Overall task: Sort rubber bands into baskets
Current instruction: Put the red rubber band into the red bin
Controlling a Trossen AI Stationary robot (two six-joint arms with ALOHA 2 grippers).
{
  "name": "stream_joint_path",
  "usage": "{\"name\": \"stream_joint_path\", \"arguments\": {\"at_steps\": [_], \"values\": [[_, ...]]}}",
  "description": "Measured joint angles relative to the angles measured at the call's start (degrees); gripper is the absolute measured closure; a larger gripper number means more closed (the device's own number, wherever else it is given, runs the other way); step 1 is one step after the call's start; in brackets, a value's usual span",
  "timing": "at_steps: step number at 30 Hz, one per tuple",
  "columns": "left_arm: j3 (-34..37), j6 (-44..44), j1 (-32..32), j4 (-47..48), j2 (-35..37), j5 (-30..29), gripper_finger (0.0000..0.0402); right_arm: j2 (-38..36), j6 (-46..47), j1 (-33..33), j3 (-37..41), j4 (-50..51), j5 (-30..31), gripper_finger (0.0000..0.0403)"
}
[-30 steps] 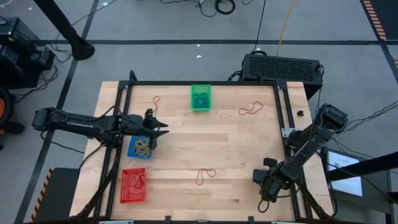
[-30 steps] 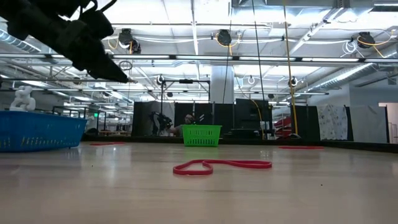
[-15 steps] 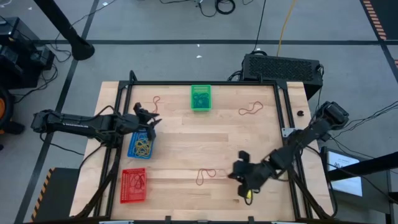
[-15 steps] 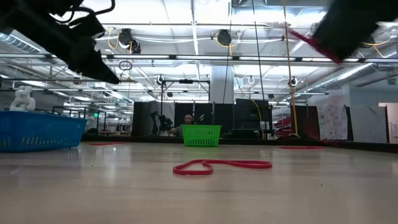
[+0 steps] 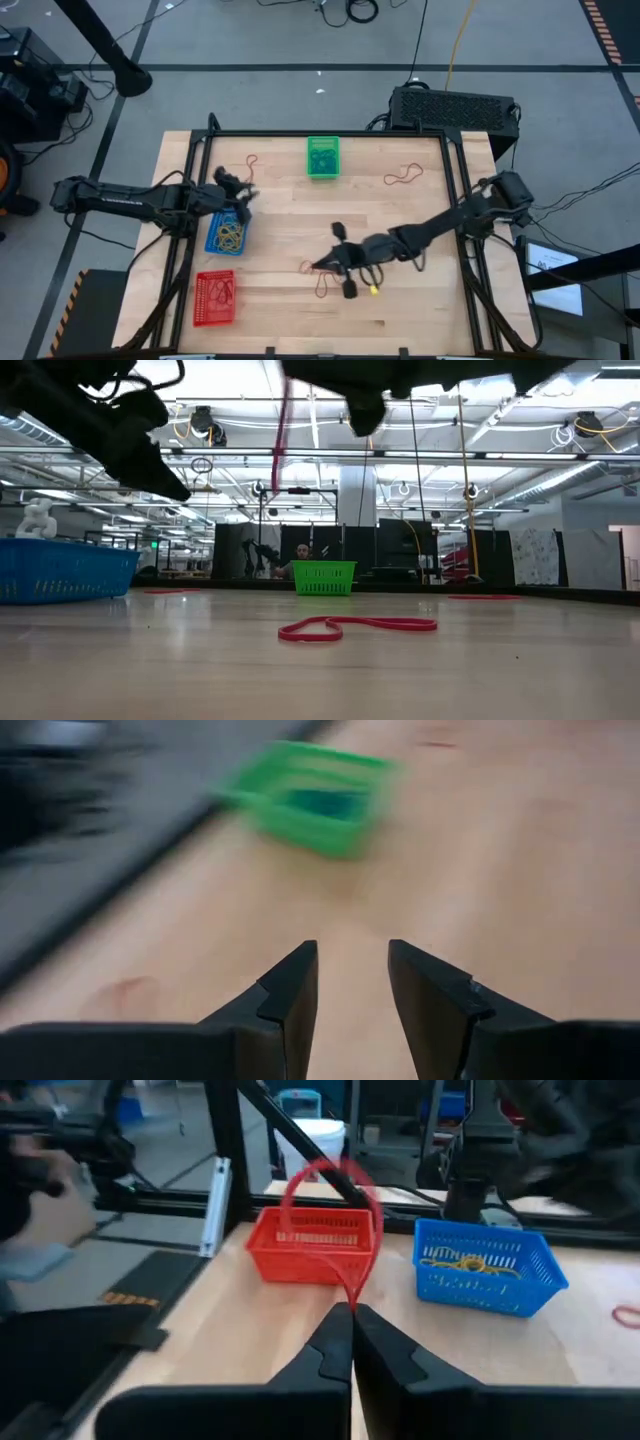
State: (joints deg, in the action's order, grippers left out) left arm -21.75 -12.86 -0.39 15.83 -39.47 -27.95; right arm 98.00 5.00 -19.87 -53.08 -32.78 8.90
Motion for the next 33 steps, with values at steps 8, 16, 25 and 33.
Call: {"name": "stream_joint_path", "arguments": {"at_steps": [8,16,25,33], "values": [[4.40,12.84,-2.36,-25.05,-0.04,40.30,0.0270,11.04,-3.89,4.10,-16.18,7.25,0.31,0.0402],[6.72,18.58,-7.17,-33.37,-0.78,42.75,0.0270,14.71,-5.43,5.29,-26.93,11.47,1.71,0.0402],[6.76,20.76,-10.18,-40.86,-1.68,42.21,0.0270,13.59,-2.71,5.74,-27.14,11.23,7.17,0.0402],[6.76,20.74,-10.55,-43.14,-3.17,38.14,0.0270,13.59,-2.70,6.56,-27.12,10.87,7.61,0.0402]]}}
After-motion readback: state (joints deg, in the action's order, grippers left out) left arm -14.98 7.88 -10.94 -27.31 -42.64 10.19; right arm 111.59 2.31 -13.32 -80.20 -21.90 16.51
